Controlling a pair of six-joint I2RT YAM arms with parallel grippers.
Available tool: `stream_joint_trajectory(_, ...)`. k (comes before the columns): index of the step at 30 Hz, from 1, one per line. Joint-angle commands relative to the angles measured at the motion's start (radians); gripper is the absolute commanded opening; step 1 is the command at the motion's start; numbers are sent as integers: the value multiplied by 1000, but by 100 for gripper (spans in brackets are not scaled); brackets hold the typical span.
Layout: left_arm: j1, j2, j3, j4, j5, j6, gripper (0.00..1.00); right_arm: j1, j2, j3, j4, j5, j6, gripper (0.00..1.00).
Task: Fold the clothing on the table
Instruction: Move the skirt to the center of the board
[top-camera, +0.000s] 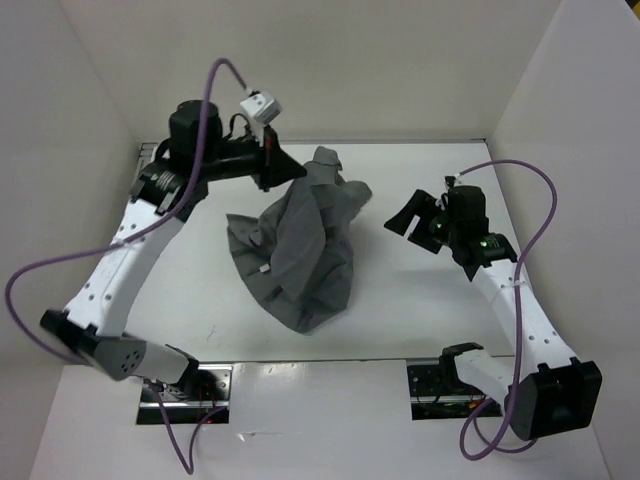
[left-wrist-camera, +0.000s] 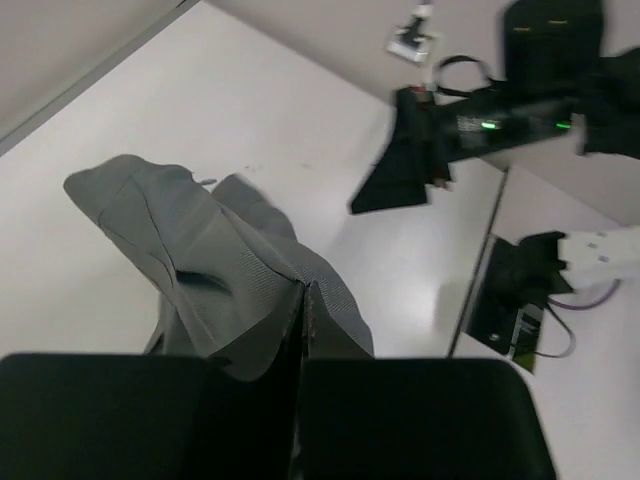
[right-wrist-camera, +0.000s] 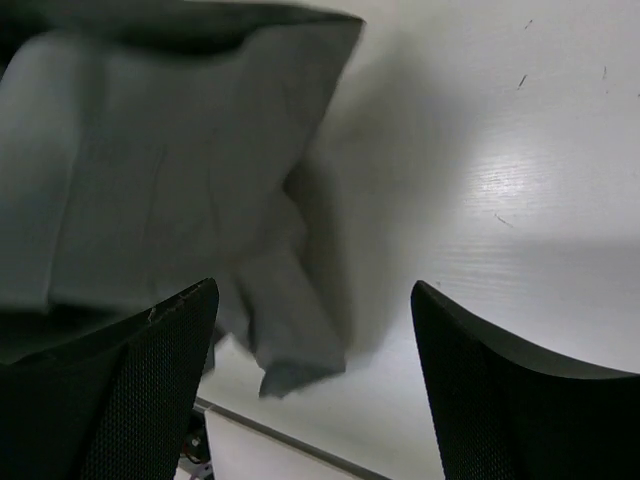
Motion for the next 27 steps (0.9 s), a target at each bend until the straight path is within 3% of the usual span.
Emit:
stream_joint_trajectory(1, 59, -90, -158, 56, 150, -95, 0, -16, 29, 49, 88, -38, -44, 82)
stream_joint_trajectory(6, 141, -130, -216, 35, 112, -118, 0, -25, 54, 49, 108, -87, -44, 82)
stream_joint_trajectory(9, 182, -106, -216, -49, -42, -139, 0, -25, 65, 49, 108, -97, -44, 82)
stream_joint_trajectory(13, 271, 4, -318, -120, -457, -277, 0, -25, 65, 40, 108, -97, -44, 82)
stream_joint_trajectory(17, 306, 163, -358, -211, -609, -299, 1, -25, 65, 40, 97, -106, -54, 82)
stream_joint_trajectory(18, 307, 216, -372, -211, -655, -310, 9, -25, 65, 40, 97, -106, -54, 82)
stream_joint_trajectory(19, 307, 232, -393, -221, -666, -310, 46, -25, 65, 40, 87, -106, -63, 82)
stream_joint_trajectory(21, 279, 218, -404, -222, -677, -310, 51, -25, 65, 40, 77, -115, -63, 82)
stream_joint_trajectory(23, 270, 148, -404, -196, -645, -291, 69, -25, 65, 40, 77, -124, -72, 82)
stream_joint_trajectory(27, 270, 89, -380, -76, -408, -221, 80, -16, 126, 50, 54, -134, -83, 82)
